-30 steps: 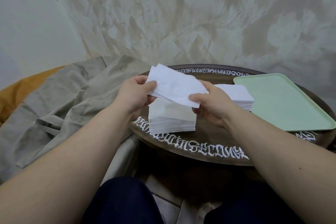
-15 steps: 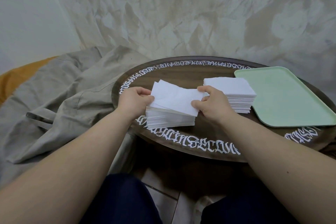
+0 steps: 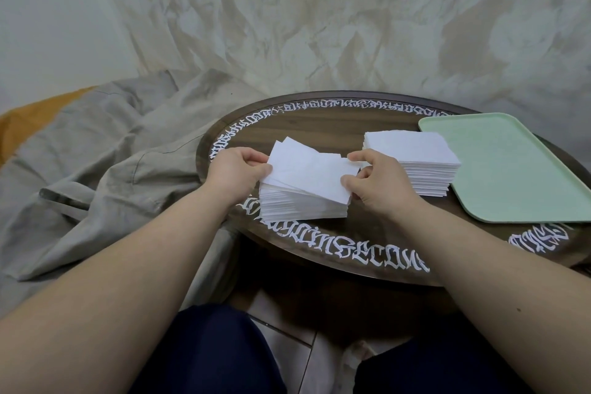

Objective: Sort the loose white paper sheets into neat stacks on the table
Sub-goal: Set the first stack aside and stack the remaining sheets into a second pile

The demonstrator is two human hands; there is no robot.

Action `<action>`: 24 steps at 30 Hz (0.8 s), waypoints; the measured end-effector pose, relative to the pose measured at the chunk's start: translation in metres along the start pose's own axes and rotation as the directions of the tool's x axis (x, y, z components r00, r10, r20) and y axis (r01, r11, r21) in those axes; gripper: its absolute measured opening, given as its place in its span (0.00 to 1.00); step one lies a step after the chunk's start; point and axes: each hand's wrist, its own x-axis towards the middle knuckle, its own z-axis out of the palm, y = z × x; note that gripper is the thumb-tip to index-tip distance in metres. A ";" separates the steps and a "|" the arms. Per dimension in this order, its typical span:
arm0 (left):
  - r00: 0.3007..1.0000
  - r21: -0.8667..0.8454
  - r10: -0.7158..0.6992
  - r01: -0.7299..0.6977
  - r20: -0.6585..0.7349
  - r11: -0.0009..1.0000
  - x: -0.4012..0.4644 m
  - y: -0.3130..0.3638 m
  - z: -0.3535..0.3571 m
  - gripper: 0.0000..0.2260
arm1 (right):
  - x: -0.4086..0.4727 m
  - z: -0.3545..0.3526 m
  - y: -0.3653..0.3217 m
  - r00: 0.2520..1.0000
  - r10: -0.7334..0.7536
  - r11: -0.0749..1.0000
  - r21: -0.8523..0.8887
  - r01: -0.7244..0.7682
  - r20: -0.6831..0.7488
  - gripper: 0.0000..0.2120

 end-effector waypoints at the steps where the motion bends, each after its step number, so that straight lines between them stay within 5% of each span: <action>1: 1.000 0.004 0.000 0.000 0.003 1.000 0.001 0.000 0.000 0.05 | 0.000 0.000 0.000 1.000 0.001 1.000 0.001 -0.001 -0.001 0.19; 18: 1.000 0.072 0.015 -0.015 0.009 0.997 0.002 -0.005 0.001 0.05 | -0.001 -0.001 0.002 1.000 0.019 0.990 -0.144 -0.015 0.022 0.18; 21: 0.999 0.126 0.041 -0.041 0.002 0.991 0.003 -0.005 -0.001 0.07 | -0.009 -0.005 -0.004 0.984 -0.176 0.926 -0.343 0.155 -0.031 0.16; 24: 0.992 0.244 0.130 -0.125 -0.003 0.962 0.002 -0.001 -0.004 0.05 | -0.018 -0.004 -0.010 0.897 -0.381 0.732 -0.519 0.441 0.226 0.20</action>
